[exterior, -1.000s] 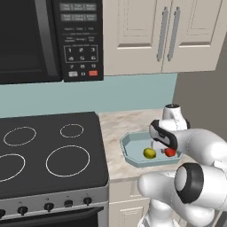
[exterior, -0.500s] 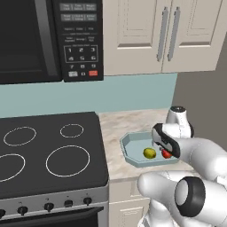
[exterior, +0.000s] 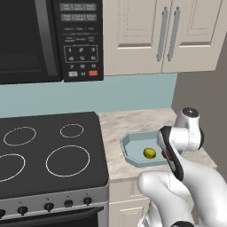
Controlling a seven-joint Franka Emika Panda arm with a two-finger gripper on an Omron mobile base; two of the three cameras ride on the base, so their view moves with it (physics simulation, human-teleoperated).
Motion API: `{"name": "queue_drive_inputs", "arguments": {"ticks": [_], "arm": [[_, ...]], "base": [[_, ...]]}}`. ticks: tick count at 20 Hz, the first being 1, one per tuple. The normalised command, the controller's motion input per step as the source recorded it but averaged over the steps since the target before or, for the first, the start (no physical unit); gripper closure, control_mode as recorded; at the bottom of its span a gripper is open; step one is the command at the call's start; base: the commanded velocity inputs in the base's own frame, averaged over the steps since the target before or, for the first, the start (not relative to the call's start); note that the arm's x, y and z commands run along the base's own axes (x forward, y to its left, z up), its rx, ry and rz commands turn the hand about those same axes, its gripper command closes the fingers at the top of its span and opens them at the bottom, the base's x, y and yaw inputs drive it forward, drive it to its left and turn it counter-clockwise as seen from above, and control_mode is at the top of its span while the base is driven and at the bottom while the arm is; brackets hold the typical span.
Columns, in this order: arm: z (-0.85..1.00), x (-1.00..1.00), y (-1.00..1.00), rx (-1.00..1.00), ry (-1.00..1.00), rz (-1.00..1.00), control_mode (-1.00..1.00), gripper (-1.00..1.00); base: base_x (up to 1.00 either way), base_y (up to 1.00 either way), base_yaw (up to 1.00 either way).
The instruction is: Pick the apple and pear from the fridge and place them inside the tupperware on the counter.
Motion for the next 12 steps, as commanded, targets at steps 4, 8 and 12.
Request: {"name": "queue_drive_inputs", "arguments": {"ticks": [4,8,12], "arm": [[0.65,-0.43,0.0,0.0,-0.01,-0.02,-1.0,-1.0],[0.6,-0.44,0.04,0.0,0.0,-0.02,-1.0,-1.0],[0.59,-0.42,0.09,0.0,0.0,0.0,-1.0,-1.0]], "base": [[0.0,0.0,0.0],[0.0,0.0,0.0],[0.0,0.0,0.0]]}}
